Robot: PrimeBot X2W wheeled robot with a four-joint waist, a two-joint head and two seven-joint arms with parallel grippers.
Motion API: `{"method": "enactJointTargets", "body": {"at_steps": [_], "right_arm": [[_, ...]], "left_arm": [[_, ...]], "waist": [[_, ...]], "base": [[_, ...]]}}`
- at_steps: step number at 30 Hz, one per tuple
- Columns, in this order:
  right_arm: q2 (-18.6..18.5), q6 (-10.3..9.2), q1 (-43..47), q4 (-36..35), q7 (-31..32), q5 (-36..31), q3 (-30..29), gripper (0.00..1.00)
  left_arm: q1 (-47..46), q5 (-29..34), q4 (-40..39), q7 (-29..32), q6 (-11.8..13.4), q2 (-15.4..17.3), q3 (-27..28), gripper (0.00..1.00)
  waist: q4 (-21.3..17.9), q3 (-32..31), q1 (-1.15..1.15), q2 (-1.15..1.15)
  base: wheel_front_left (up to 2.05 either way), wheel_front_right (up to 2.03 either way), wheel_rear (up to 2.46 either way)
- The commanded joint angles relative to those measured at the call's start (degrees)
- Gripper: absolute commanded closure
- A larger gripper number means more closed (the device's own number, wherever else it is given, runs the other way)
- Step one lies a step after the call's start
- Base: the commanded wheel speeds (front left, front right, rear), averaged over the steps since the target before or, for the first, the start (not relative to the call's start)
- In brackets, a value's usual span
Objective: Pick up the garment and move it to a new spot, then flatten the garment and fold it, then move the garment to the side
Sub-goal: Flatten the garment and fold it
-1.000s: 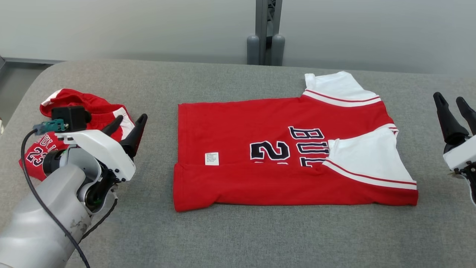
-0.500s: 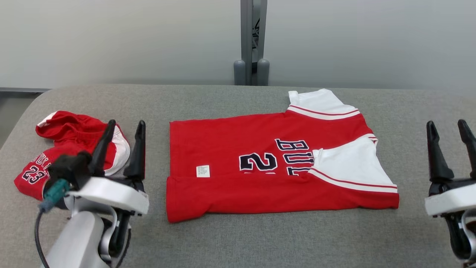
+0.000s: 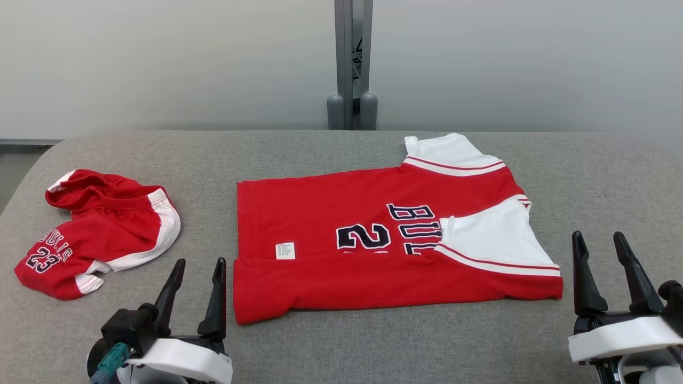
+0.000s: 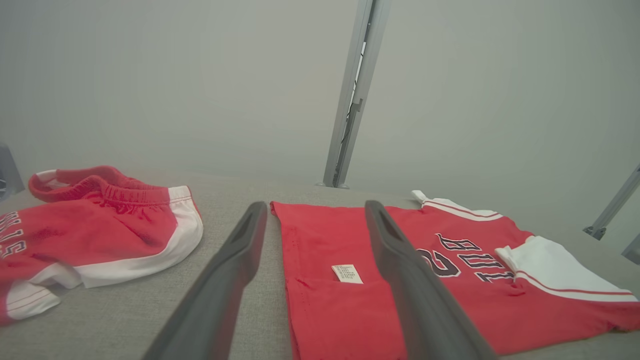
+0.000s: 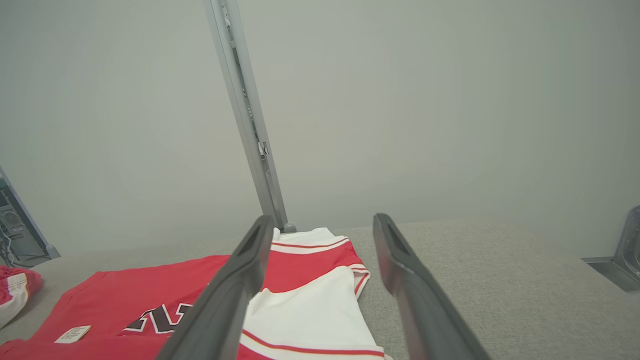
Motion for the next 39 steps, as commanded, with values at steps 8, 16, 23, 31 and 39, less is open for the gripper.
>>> {"method": "enactJointTargets", "body": {"at_steps": [8,16,23,31,39], "right_arm": [[-0.24,0.02,0.53,0.94,-0.28,0.96,-0.32,0.00],[-0.20,0.02,-0.78,5.72,-0.29,1.25,0.11,0.00],[-1.23,0.02,-4.85,13.31,-0.29,5.08,1.26,0.00],[-2.28,0.02,-9.05,19.61,-0.29,10.21,3.60,0.00],[-2.22,0.02,-10.76,23.59,-0.30,13.85,4.38,0.00]], "left_arm": [[0.36,-0.02,1.65,0.01,-1.51,-0.33,2.55,0.00],[-1.72,-6.16,12.33,0.01,-1.43,-0.27,-2.79,0.00],[-5.70,-17.10,21.46,0.80,-1.32,-0.36,-6.63,0.00],[-9.89,-36.14,26.72,8.38,-2.50,-0.33,-12.77,0.00],[-11.56,-43.19,28.67,9.97,-2.75,-0.61,-15.79,0.00]], "waist": [[-0.39,-0.23,0.00,0.00],[-0.30,0.68,0.00,0.00],[-0.72,3.30,0.00,0.00],[-0.97,4.86,0.00,0.00],[-1.35,5.55,0.00,0.00]], "base": [[0.00,0.00,0.00],[0.00,0.00,0.00],[0.00,0.00,0.00],[0.00,0.00,0.00],[0.00,0.00,0.00]]}}
